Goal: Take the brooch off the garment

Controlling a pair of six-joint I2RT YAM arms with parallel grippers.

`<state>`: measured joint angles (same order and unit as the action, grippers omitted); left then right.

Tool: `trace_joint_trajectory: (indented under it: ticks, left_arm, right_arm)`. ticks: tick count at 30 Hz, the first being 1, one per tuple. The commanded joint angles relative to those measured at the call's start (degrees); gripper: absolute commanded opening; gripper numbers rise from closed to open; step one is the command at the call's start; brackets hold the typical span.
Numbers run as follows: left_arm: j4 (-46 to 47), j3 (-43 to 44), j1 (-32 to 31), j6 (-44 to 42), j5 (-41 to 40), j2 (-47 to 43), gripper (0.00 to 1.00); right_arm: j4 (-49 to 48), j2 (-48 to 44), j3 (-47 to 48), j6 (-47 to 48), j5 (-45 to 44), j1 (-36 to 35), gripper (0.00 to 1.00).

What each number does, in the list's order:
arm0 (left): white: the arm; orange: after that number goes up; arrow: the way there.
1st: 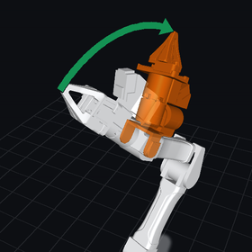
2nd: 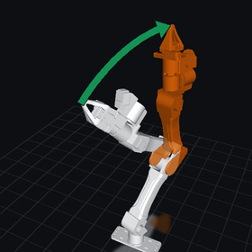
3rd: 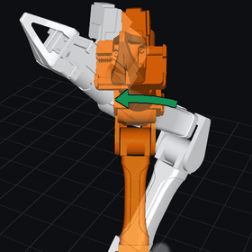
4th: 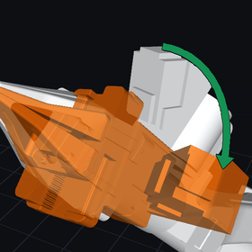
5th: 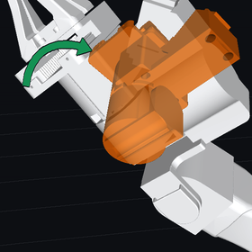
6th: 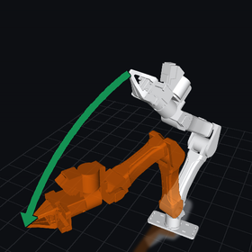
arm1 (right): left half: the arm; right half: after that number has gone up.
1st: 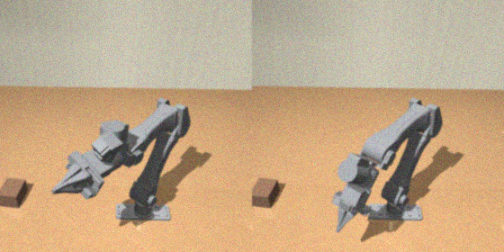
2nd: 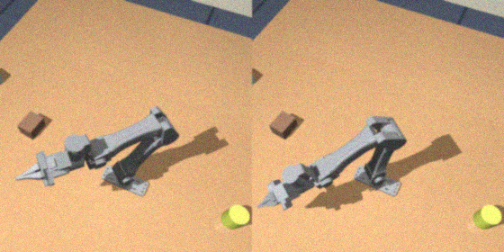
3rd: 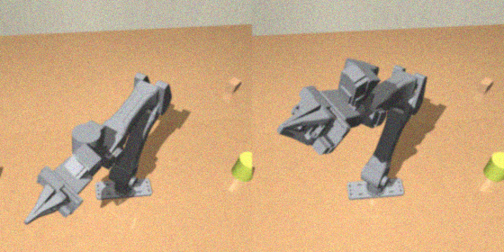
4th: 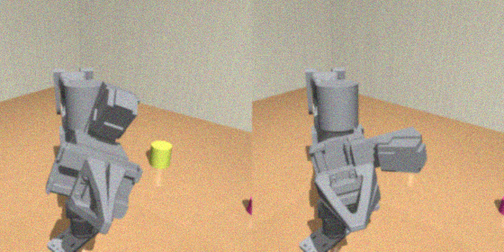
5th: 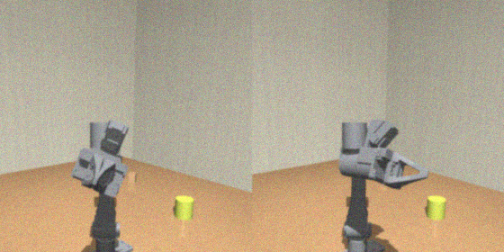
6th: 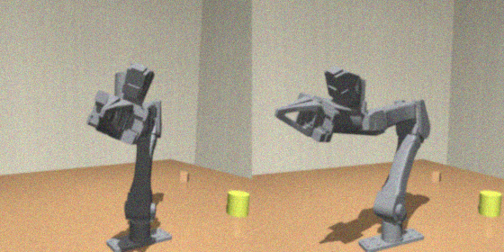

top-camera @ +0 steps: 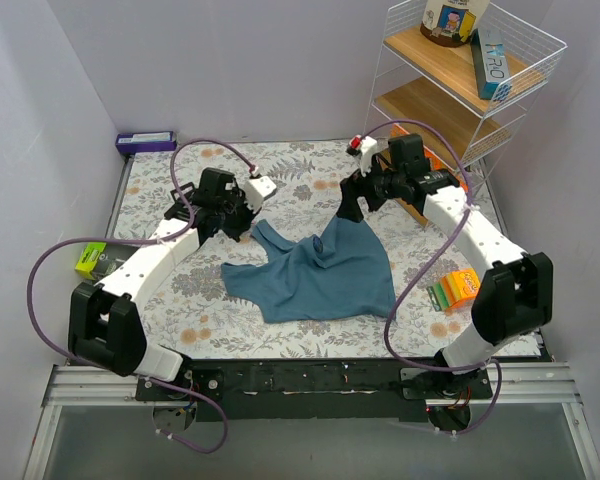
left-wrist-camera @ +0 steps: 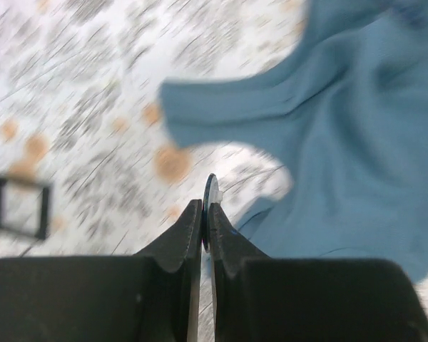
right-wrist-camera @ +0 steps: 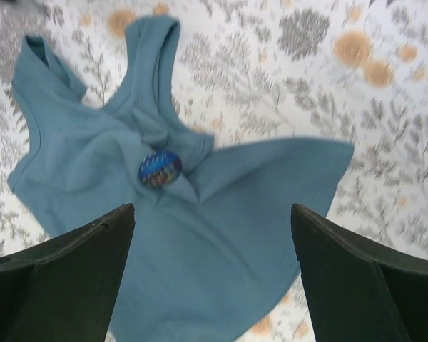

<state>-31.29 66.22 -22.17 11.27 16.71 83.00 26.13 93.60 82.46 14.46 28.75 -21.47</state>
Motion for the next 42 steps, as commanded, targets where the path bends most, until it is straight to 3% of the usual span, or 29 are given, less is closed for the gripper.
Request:
trace_joint_trajectory:
  ticks: [1,7,13,21,42]
  left_arm:
    - [-4.13,-4.24,2.65,-4.84,-26.25,-4.51,0.00]
    - [1.66,-11.27,6.00,-13.09,-35.24,-2.94,0.00]
    - [5.19,-8.48,8.37,-13.38,-39.29,6.11,0.00]
    - [12.82,-8.65,8.55,-19.53,-45.00,10.51,0.00]
    - [13.27,-5.04,9.87,-21.90,-48.96,17.89,0.00]
  right_arm:
    - [-0.55,-6.93,-8.16,-1.10,-4.41,-0.59,0.97]
    - [-1.35,-8.70,-10.30,-1.89,-3.27,-0.59,0.97]
    - [-1.34,-6.77,-7.93,-1.89,-2.65,-0.59,0.97]
    - [-1.17,-6.15,-7.57,-1.80,-2.21,-0.50,0.97]
    - [-1.17,-5.36,-7.40,-1.01,-2.30,-0.59,0.97]
